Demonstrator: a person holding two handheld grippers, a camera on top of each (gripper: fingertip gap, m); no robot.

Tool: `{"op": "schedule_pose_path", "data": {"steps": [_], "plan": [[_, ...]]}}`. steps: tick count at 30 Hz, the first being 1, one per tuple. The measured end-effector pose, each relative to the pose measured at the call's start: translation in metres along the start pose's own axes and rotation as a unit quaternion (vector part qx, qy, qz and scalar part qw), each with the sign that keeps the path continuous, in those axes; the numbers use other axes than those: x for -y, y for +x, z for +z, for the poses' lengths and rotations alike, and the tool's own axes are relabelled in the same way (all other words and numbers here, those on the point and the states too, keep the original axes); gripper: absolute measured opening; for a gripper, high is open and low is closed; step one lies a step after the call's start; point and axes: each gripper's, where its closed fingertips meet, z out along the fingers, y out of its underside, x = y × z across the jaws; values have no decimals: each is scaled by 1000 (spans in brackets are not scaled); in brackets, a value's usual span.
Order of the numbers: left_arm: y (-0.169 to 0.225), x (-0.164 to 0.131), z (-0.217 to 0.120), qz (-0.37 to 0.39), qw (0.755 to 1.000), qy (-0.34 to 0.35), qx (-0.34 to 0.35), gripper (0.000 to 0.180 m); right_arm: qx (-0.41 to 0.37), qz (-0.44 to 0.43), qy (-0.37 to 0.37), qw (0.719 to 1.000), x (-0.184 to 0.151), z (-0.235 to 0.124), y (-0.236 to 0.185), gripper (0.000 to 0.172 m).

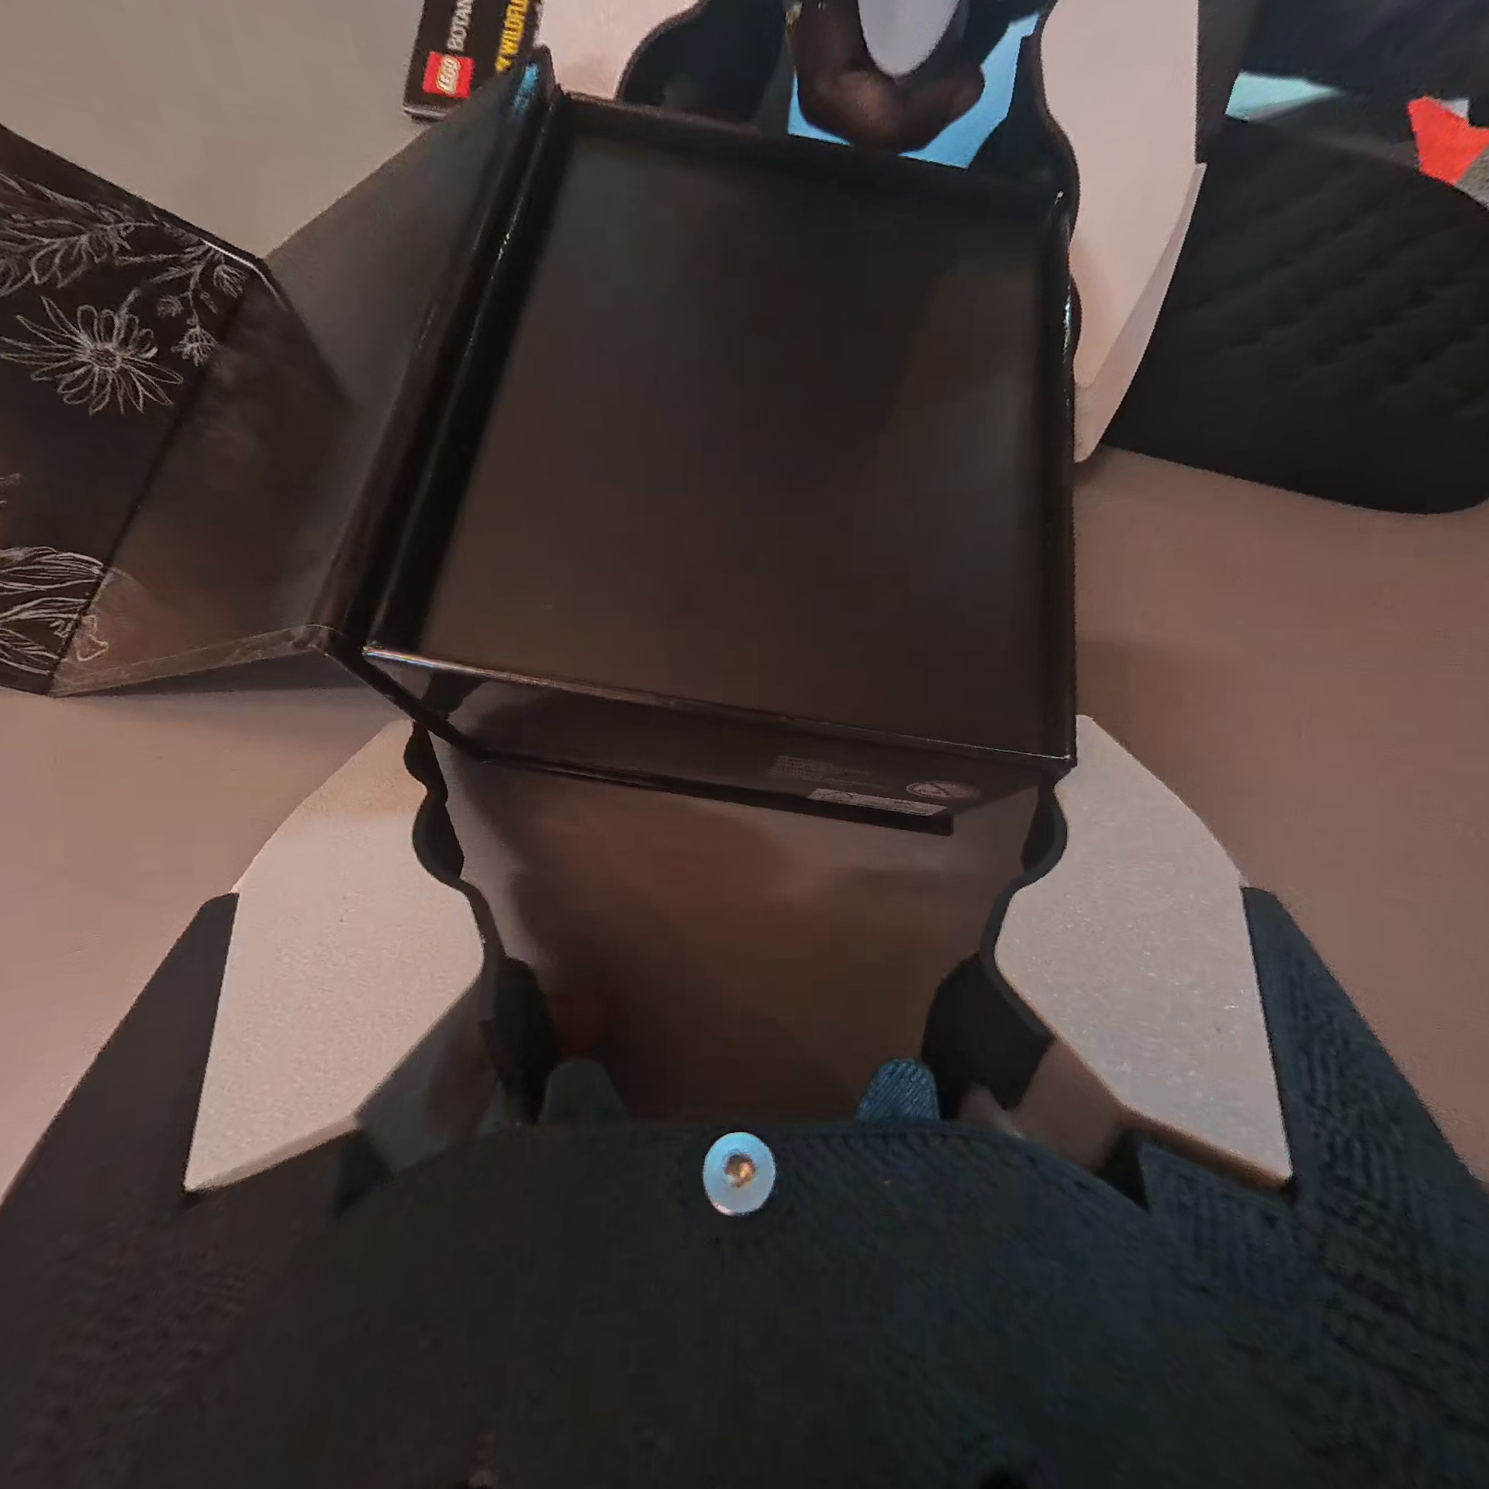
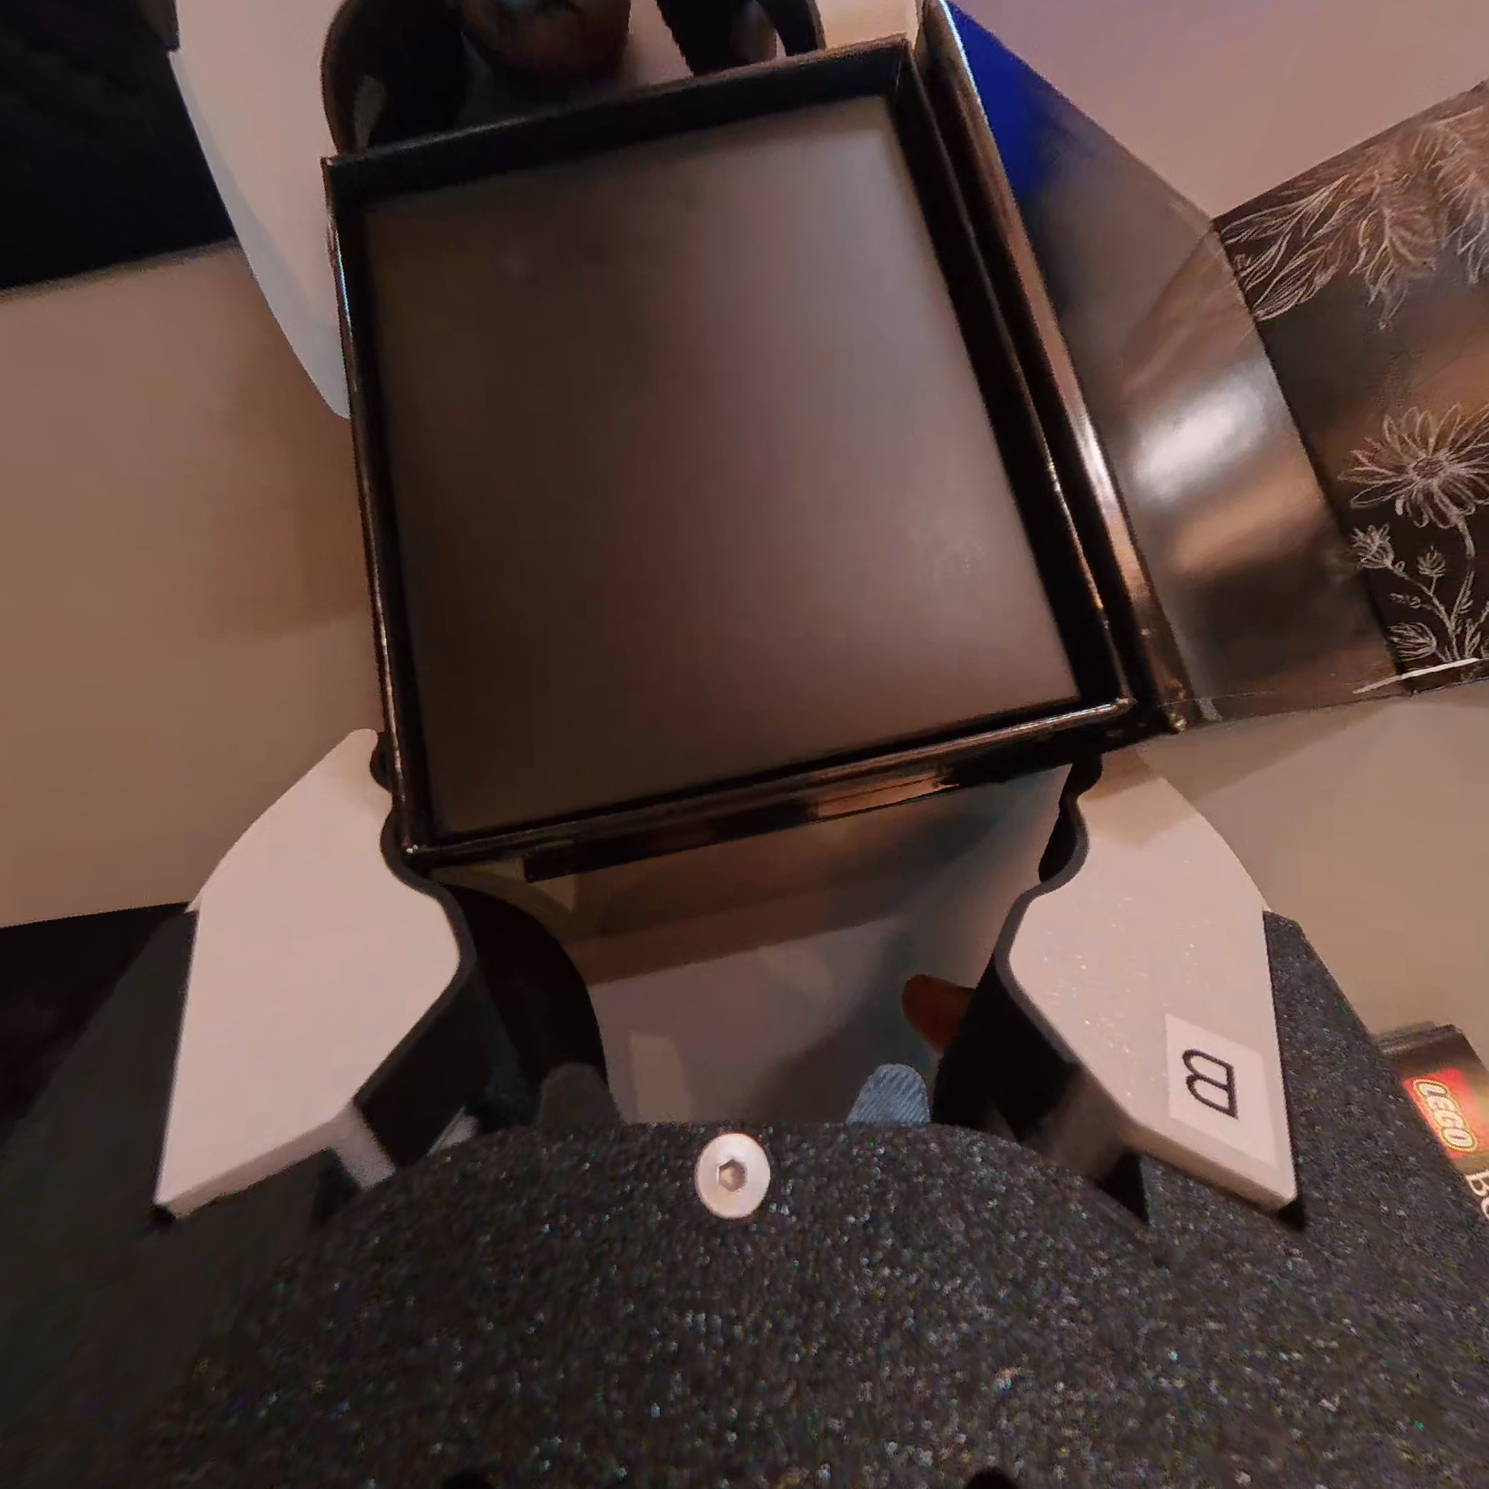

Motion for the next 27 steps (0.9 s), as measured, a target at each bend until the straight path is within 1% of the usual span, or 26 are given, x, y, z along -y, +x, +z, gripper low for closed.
{"op": "schedule_pose_path", "data": {"steps": [2, 6, 9, 12, 13, 15, 16, 19, 23, 27], "plan": [[-2, 6, -3, 15, 1000, 21, 13, 136, -14, -9, 13, 1000, 3, 0, 2, 147], [-2, 33, -22, 15, 992, 124, 18, 135, -31, -11, 56, 998, 18, -7, 0, 147], [2, 42, -31, 34, 989, 142, 28, 135, -43, -13, 120, 992, 40, -21, -3, 147], [6, 45, -32, 32, 988, 146, 28, 135, -44, -1, 195, 980, 66, -40, -6, 147], [7, 45, -31, 27, 988, 151, 28, 135, -42, 5, 205, 978, 70, -44, -7, 147], [9, 42, -28, 17, 988, 150, 23, 135, -36, 10, 192, 981, 70, -44, -8, 148], [9, 38, -26, 21, 990, 139, 25, 135, -35, 7, 178, 983, 66, -42, -8, 148], [11, 25, -19, 34, 995, 91, 29, 135, -39, -11, 128, 991, 49, -31, -10, 148], [11, 19, -12, 24, 997, 69, 20, 135, -28, 0, 99, 995, 31, -21, -11, 148], [8, 12, -7, 11, 999, 45, 21, 135, -12, -2, 53, 999, 13, -9, -8, 148]]}}
